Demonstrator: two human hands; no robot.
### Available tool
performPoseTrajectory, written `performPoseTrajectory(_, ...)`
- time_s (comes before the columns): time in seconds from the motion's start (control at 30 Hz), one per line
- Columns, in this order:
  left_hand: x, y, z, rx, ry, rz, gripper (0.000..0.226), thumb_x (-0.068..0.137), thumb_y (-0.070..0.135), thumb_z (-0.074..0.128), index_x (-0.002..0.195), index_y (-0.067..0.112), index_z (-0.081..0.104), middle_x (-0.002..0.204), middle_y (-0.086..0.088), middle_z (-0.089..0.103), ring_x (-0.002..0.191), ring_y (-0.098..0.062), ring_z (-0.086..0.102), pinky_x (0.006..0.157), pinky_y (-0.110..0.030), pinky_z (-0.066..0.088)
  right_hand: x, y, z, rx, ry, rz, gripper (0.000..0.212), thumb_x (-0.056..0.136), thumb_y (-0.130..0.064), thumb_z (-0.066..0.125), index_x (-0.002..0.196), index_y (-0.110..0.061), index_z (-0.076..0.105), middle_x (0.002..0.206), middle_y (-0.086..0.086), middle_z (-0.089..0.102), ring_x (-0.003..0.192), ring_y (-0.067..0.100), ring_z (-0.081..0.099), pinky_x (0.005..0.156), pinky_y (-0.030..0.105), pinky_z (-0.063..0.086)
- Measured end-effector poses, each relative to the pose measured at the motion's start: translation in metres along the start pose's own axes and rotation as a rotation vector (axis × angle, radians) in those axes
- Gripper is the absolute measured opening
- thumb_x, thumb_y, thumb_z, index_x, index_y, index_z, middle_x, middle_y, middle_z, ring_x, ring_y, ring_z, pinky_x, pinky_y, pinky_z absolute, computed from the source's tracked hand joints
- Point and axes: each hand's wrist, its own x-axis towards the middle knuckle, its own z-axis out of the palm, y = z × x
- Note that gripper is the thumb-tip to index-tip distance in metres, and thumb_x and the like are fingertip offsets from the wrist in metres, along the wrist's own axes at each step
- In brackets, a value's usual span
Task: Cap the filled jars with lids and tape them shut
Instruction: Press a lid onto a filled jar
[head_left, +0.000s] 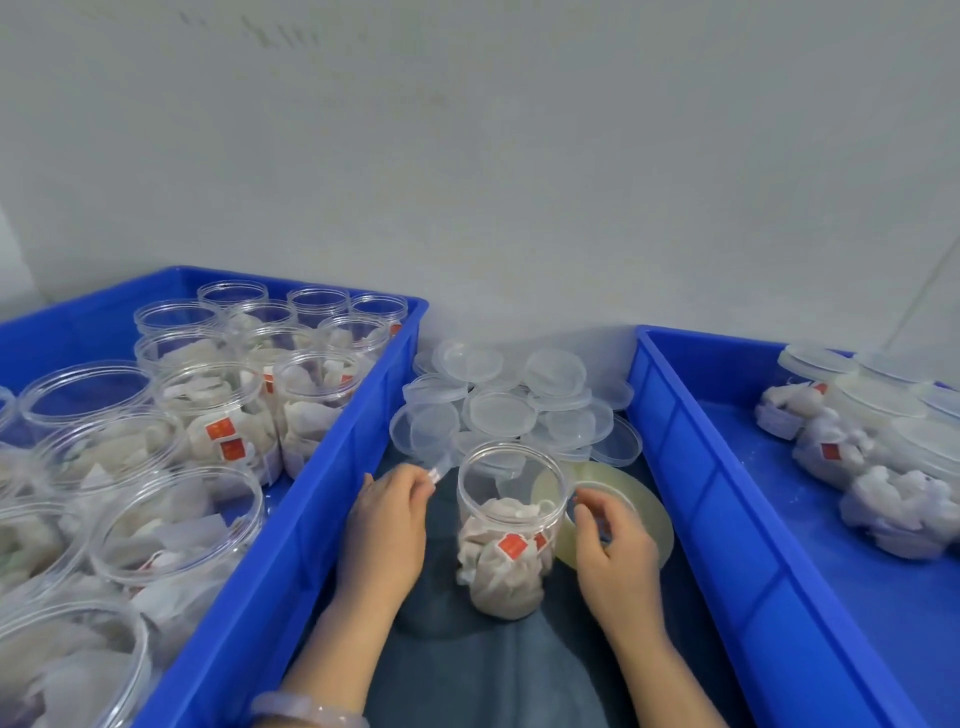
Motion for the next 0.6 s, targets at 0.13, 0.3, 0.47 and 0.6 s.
performPoseTrajectory(0.13, -0.003, 0.036, -0.022, -0.395, 0.398, 0.027, 0.020, 0.098, 0.029, 0.044, 0.100, 0.014, 0.058, 0.089, 0.012, 0.064, 0.083, 0.001, 0.060, 0.070, -0.009, 0.043, 0.000, -0.015, 0.001, 0.054, 0.070, -0.079, 0.028, 0.092, -0.006, 0.056, 0.105, -0.031, 0.059, 0.103, -0.024, 0.057, 0.111, 0.010, 0.054, 0.096, 0.033, 0.045)
performPoseTrajectory(0.3, 0.014, 0.087, -0.054, -1.011, 0.244, -0.114, 0.023, 0.092, 0.042, 0.052, 0.080, 0.031, 0.068, 0.074, 0.002, 0.070, 0.074, -0.019, 0.072, 0.059, -0.025, 0.056, 0.010, -0.074, -0.017, 0.392, -0.059, -0.325, 0.043, 0.084, -0.046, 0.055, 0.125, -0.037, 0.050, 0.129, -0.015, 0.058, 0.120, 0.003, 0.053, 0.097, 0.026, 0.047)
performPoseTrajectory(0.47, 0.018, 0.088, -0.048, -0.582, -0.030, -0.202, 0.028, 0.088, 0.035, 0.059, 0.072, 0.016, 0.072, 0.057, 0.001, 0.066, 0.054, -0.003, 0.060, 0.050, -0.018, 0.047, 0.016, -0.107, -0.015, -0.066, -0.461, -0.442, 0.072, 0.069, -0.044, 0.078, 0.127, -0.054, 0.036, 0.153, -0.020, 0.023, 0.135, -0.004, 0.020, 0.106, 0.006, 0.021)
performPoseTrajectory(0.6, 0.012, 0.071, -0.029, -0.589, 0.018, -0.080, 0.039, 0.090, 0.056, 0.046, 0.084, 0.023, 0.065, 0.095, -0.005, 0.068, 0.095, -0.018, 0.062, 0.081, -0.034, 0.052, 0.018, -0.105, -0.013, -0.079, -0.341, -0.372, 0.056, 0.068, -0.035, 0.082, 0.117, -0.046, 0.057, 0.134, -0.014, 0.045, 0.126, 0.004, 0.031, 0.104, 0.011, 0.024)
